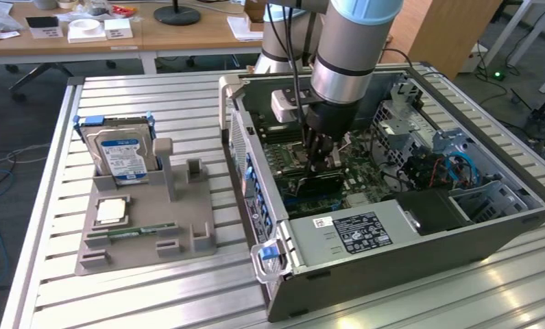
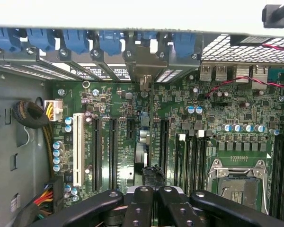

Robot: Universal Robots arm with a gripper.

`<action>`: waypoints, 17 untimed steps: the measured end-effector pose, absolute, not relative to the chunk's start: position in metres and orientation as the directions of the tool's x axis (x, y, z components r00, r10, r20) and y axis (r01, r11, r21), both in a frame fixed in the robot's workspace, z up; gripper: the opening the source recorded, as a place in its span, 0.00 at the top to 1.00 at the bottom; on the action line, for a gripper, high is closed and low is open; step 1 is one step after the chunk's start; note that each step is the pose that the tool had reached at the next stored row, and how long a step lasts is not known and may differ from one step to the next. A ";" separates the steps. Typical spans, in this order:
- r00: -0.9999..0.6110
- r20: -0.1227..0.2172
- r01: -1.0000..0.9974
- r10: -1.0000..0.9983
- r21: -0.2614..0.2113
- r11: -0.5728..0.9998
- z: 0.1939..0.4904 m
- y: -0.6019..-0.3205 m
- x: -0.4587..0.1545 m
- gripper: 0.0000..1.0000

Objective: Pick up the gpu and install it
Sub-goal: 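Press down on the gpu until it lock into place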

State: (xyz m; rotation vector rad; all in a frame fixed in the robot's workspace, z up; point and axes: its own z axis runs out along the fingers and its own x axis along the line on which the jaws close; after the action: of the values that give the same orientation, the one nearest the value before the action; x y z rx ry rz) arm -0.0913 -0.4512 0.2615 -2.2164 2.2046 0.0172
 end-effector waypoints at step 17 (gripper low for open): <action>0.005 -0.018 -1.000 -1.000 -0.003 -0.005 0.260 -0.452 -0.094 0.89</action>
State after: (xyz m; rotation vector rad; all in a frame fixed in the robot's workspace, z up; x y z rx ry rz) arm -0.0937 -0.4515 0.2601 -2.2167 2.2050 0.0171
